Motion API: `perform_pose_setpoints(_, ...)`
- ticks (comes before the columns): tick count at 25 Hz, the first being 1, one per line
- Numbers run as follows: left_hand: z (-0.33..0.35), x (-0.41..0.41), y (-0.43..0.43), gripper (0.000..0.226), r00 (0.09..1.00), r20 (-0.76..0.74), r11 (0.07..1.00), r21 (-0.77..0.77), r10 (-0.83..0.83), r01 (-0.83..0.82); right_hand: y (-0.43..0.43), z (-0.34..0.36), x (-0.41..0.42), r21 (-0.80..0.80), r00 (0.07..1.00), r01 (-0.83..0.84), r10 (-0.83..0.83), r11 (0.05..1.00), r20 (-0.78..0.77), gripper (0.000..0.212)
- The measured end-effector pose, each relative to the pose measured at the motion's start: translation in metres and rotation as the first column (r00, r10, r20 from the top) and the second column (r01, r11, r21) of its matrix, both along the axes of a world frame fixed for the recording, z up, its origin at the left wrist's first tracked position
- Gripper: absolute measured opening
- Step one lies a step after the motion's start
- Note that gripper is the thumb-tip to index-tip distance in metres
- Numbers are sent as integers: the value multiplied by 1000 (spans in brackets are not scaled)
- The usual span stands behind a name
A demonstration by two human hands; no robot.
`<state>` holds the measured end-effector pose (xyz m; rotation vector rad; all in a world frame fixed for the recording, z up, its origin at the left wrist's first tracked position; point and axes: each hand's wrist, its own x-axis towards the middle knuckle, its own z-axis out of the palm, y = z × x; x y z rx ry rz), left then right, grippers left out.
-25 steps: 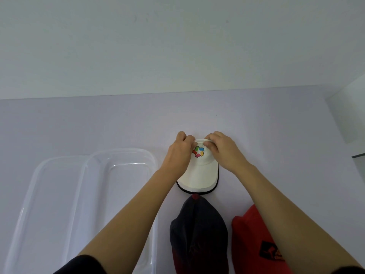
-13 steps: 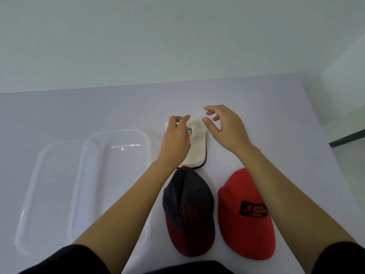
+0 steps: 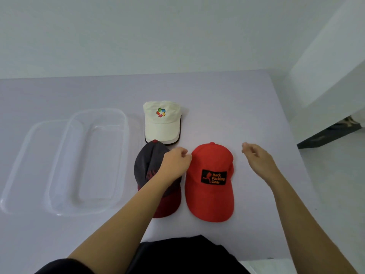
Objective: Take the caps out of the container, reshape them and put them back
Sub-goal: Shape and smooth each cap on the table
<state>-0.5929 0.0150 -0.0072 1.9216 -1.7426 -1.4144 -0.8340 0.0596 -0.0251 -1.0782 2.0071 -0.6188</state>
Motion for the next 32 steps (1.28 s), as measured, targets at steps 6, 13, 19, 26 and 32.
perform_pose_setpoints(6, -29, -25, 20, 42, 963, -165, 958, 230, 211, -171, 22, -35, 14, -10, 943, -197, 193, 980, 272, 29)
perform_pose_setpoints(13, -29, -36, 13, 38, 862, -261, 834, 478, 435, -277, 19, -39, 8, -40, 850, -179, 175, 983, 496, 14)
perform_pose_setpoints(19, -30, -47, 9, 37, 859, -190, 795, 511, 475, -326, 12, -55, 5, 69, 795, -124, 58, 990, 603, 31)
perform_pose_setpoints(26, -32, -57, 11, 47, 841, -185, 750, 574, 509, -328, 14, -60, 8, 69, 659, -83, 3, 994, 752, 28)
perform_pose_setpoints(32, -38, -49, 11, 43, 866, -267, 800, 559, 422, -218, 14, -62, 12, 71, 612, -37, -34, 997, 790, 34)
